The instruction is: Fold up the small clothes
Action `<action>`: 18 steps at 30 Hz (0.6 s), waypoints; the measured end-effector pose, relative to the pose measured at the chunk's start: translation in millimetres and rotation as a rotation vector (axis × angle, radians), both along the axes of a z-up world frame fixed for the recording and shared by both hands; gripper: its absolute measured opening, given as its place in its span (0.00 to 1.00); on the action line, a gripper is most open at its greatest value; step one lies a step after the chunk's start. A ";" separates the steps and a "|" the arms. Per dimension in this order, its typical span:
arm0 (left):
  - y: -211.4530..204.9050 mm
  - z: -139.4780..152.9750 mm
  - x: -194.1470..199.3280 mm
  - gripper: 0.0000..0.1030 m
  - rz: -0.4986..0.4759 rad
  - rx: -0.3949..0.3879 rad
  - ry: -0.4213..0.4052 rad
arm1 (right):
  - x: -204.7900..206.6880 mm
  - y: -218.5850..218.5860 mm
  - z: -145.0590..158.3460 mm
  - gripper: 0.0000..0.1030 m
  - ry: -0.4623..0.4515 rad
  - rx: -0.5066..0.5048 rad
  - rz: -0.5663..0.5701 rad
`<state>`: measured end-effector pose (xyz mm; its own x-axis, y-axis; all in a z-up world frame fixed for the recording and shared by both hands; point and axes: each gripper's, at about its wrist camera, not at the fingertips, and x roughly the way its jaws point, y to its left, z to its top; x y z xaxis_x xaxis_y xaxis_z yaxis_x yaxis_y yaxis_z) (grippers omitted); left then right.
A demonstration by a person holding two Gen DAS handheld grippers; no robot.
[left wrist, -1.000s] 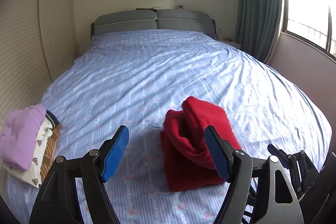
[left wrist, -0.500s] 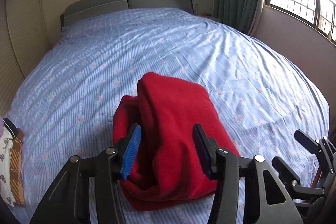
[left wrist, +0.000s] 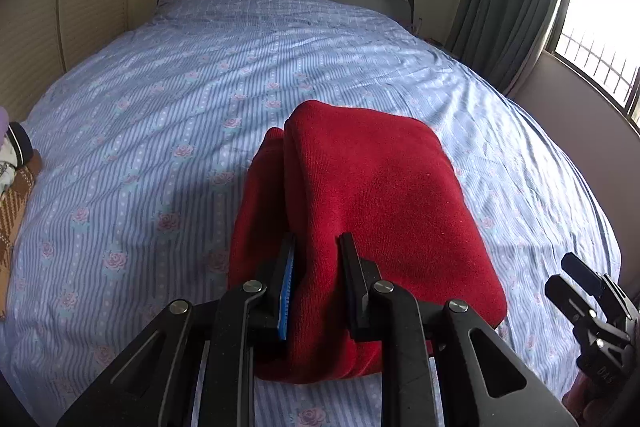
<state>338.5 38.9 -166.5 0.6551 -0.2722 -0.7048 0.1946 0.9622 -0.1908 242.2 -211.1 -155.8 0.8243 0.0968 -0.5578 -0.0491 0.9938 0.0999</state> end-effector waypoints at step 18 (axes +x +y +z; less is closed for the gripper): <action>5.2 -13.4 6.5 0.24 -0.010 -0.103 -0.002 | 29.4 59.8 -46.9 0.32 0.092 -0.024 0.151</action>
